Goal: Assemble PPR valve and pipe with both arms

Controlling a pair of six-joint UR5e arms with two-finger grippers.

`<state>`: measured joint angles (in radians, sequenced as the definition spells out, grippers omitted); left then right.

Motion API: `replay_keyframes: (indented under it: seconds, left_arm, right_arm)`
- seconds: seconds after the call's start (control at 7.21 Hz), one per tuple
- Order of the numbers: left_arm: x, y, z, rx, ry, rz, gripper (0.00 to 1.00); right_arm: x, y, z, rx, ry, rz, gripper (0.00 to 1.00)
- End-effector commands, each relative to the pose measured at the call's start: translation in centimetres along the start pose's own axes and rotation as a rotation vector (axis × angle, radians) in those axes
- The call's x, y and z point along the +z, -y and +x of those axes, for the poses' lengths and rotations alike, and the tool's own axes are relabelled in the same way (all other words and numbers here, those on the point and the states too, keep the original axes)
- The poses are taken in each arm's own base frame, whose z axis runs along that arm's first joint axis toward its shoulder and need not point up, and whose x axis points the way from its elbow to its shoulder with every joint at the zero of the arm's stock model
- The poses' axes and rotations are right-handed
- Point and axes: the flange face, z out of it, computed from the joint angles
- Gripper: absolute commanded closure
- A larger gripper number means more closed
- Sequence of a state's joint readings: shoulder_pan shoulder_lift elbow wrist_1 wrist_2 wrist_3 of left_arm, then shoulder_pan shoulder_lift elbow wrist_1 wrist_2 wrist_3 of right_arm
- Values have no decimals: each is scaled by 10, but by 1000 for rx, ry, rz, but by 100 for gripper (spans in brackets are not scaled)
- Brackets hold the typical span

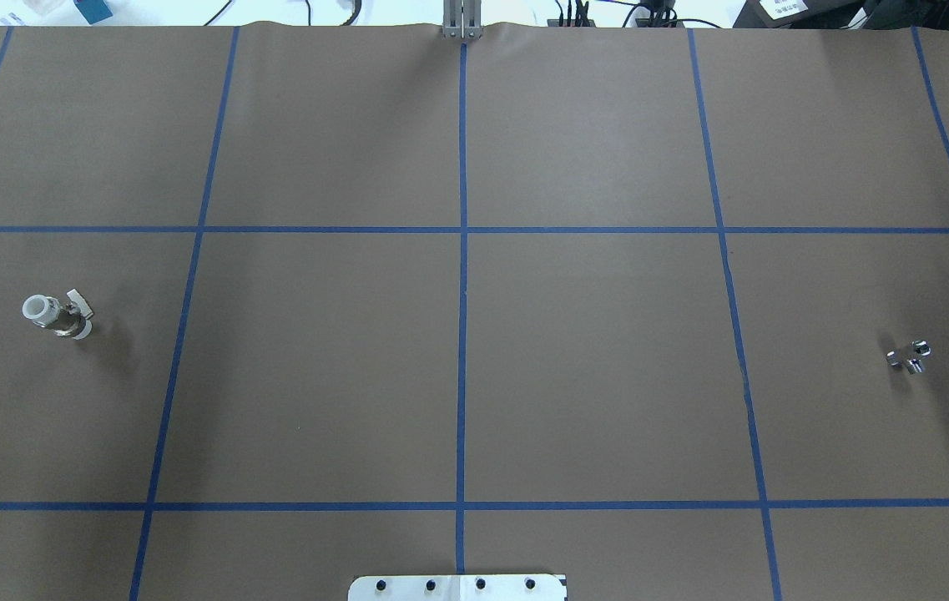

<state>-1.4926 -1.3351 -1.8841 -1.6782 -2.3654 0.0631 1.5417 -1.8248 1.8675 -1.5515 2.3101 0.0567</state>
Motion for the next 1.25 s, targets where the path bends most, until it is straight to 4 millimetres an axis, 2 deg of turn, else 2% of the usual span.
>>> replay_keyframes:
  seconds: [0.0, 0.14, 0.28, 0.55, 0.83, 1.11]
  left_arm:
    - [0, 1, -1, 4, 2, 9, 0]
    - [1, 4, -2, -1, 11, 10, 0]
    - [-5, 9, 5, 13, -2, 25, 0]
    - [-28, 51, 26, 113, 7, 121, 0]
    - [-29, 85, 25, 166, 8, 170, 0]
    - [-44, 97, 43, 246, -18, 239, 0]
  right_arm:
    - [-5, 4, -5, -11, 2, 12, 0]
    - [-7, 8, -7, -18, 3, 21, 0]
    - [-18, 24, -18, -48, 4, 66, 0]
    - [-13, 33, -13, -42, -1, 60, 0]
    - [-17, 34, -17, -74, 2, 90, 0]
    - [-21, 35, -22, -153, 18, 169, 0]
